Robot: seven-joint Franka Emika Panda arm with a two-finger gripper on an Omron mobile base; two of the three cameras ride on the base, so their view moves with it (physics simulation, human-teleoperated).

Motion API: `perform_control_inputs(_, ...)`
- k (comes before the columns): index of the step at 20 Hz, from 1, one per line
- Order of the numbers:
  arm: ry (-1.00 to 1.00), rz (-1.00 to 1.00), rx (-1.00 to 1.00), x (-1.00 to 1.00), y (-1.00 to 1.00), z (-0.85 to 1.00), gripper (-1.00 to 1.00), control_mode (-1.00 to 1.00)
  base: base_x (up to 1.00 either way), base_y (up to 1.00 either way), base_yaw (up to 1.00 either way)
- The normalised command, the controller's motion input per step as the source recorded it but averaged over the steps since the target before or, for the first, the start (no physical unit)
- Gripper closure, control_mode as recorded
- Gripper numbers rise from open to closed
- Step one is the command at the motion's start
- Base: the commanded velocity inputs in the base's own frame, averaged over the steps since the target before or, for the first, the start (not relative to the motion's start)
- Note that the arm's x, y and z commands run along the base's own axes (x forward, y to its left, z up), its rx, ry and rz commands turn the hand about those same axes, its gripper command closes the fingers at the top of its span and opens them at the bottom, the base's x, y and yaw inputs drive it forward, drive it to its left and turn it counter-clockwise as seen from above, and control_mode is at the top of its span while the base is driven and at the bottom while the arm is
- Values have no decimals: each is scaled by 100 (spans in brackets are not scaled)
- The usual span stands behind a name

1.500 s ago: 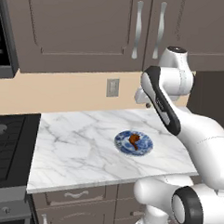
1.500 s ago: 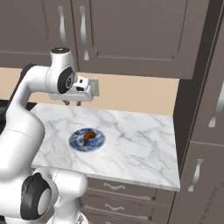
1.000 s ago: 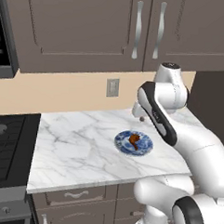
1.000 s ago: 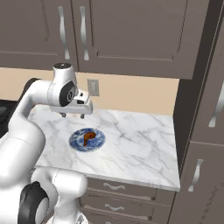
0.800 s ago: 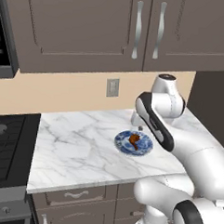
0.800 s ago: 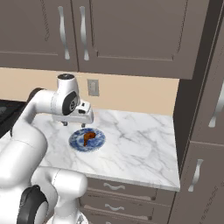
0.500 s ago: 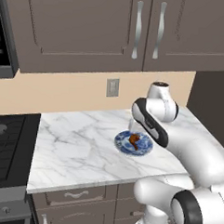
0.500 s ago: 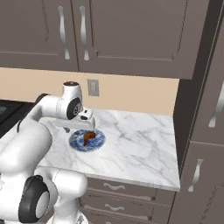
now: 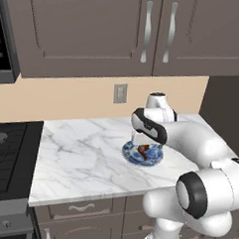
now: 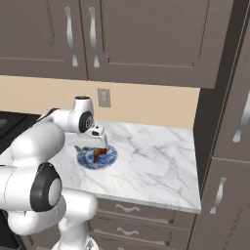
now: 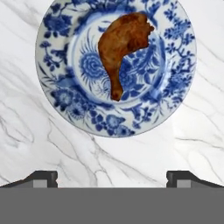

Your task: Place the chicken drumstick on the counter behind the older chicken drumstick on the same shelf of the fridge to maintain FIFO order. Close the fridge door when finished.

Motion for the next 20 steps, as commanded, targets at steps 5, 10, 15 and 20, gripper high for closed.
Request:
perform_control_inputs(5, 0, 0, -1, 13, 0, -35, -100, -100, 0, 0, 0)
perform_control_inputs(10, 0, 0, 0, 12, 0, -27, -100, -100, 0, 0, 0)
perform_control_inputs(15, -1, 0, 0, 23, 0, -29, -100, -100, 0, 0, 0)
perform_control_inputs(20, -1, 0, 0, 25, 0, -27, -100, -100, 0, 0, 0)
